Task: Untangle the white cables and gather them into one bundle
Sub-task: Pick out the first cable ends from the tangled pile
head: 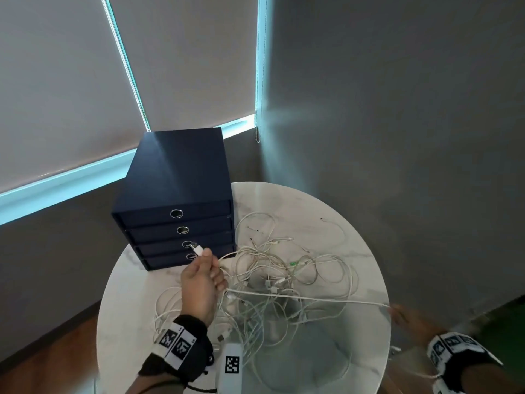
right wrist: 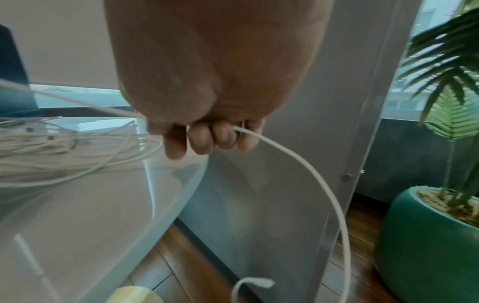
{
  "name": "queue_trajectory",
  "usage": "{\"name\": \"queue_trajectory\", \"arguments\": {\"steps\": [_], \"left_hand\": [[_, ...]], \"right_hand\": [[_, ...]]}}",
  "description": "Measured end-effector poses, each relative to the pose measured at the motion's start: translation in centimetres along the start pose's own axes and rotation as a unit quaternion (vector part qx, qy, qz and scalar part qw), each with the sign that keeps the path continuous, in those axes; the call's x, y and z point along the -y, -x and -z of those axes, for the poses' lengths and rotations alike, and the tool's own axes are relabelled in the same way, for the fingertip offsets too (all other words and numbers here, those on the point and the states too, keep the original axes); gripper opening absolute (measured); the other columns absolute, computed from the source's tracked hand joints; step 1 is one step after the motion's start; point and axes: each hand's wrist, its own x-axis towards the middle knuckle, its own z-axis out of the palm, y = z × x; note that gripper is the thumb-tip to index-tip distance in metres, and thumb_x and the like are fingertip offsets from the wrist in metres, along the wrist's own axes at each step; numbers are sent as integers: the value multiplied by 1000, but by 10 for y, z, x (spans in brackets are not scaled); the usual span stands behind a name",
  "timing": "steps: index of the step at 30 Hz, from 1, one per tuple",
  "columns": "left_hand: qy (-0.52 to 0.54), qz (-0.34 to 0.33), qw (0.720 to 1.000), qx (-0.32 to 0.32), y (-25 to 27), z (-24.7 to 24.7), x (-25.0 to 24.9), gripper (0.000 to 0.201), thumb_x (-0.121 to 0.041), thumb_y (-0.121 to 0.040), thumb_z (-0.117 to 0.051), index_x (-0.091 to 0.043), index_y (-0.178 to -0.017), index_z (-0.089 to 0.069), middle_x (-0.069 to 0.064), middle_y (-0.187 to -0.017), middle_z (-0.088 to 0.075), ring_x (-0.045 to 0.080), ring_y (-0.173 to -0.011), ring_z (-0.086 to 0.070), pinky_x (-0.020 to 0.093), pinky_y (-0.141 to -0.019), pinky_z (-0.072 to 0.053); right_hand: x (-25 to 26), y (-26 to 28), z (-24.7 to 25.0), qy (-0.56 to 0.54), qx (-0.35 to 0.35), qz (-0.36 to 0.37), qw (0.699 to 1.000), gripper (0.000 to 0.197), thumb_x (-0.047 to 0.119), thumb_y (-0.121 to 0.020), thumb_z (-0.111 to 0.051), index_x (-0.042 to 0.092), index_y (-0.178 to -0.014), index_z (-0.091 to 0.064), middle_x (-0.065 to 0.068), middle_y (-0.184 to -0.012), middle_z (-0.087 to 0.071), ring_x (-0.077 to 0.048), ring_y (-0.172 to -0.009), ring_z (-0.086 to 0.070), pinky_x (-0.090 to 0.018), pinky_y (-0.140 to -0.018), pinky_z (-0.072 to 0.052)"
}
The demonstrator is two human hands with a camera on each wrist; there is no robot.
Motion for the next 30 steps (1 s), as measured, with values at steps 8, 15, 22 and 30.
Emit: {"name": "queue_trajectory", "arguments": {"steps": [8,15,22,30], "left_hand": [[-141,-14,989,37,10,-2,29,37,-21,-103,-51,6,-81,-64,2,-52,-42,14,-45,-44,30,-48,-46],[-143,3,990,19,12,5,38,35,-16,-103,-51,8,-84,-66,6,-54,-48,18,-47,-51,35,-55,-52],[-141,1,990,10,13,10,30,31,-13,-103,-52,6,-85,-68,7,-54,-46,19,-48,-49,37,-57,-54],[-136,-3,991,9,8,10,23,31,-13,-103,-51,10,-91,-67,7,-56,-44,15,-46,-49,34,-55,-55]], "right_hand": [[55,-18,28,36,5,-46,998,29,10,-88,-50,36,-88,-62,5,-97,-59,-19,-103,-57,-28,-96,-43],[214,-29,14,-82,-33,203,975,10,24,-89,-55,20,-85,-64,-4,-90,-67,-22,-85,-63,-32,-79,-49],[276,-31,-38,-29,8,185,982,19,13,-89,-56,10,-107,-63,-14,-111,-64,-29,-104,-62,-31,-85,-49],[310,-24,77,-387,-156,228,880,8,12,-84,-68,13,-76,-66,5,-70,-65,-3,-63,-56,-24,-63,-46]]}}
